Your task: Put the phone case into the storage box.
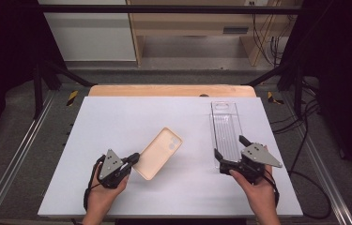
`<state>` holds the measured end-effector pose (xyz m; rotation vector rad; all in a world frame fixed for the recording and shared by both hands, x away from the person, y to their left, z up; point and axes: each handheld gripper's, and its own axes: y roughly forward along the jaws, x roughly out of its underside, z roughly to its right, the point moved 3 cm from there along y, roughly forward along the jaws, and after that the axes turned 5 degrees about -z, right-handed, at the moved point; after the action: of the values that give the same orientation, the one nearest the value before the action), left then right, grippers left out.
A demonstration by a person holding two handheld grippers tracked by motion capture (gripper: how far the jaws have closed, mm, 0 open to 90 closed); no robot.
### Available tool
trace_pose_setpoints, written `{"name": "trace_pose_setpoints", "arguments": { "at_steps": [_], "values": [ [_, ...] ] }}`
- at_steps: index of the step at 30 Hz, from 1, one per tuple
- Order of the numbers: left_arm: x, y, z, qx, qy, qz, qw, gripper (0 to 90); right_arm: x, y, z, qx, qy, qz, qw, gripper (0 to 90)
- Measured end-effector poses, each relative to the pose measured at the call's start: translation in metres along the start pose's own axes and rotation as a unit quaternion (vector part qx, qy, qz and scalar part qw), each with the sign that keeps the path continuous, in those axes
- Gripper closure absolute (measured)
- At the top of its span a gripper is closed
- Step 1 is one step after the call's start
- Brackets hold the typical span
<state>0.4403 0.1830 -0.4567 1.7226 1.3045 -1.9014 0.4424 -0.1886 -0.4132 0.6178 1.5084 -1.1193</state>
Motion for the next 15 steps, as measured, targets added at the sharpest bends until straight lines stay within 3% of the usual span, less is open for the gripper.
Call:
{"name": "trace_pose_setpoints", "arguments": {
  "at_steps": [2, 7, 14, 15],
  "values": [
    [-0.001, 0.000, 0.002, 0.000, 0.000, 0.002, 1.0000, 88.0, -0.008, 0.007, -0.012, -0.012, -0.001, -0.009, 0.9999, 5.7],
    [-0.003, 0.002, 0.007, -0.002, -0.001, 0.006, 1.0000, 88.0, -0.018, 0.018, -0.019, -0.018, -0.002, -0.022, 0.9996, 5.9],
    [-0.006, 0.008, 0.019, 0.002, 0.018, 0.005, 0.9998, 88.0, -0.029, 0.037, -0.025, -0.023, -0.002, -0.048, 0.9986, 5.6],
    [-0.006, 0.008, 0.020, 0.003, 0.021, 0.005, 0.9998, 88.0, -0.027, 0.041, -0.028, -0.031, 0.009, -0.051, 0.9982, 5.7]
  ]
}}
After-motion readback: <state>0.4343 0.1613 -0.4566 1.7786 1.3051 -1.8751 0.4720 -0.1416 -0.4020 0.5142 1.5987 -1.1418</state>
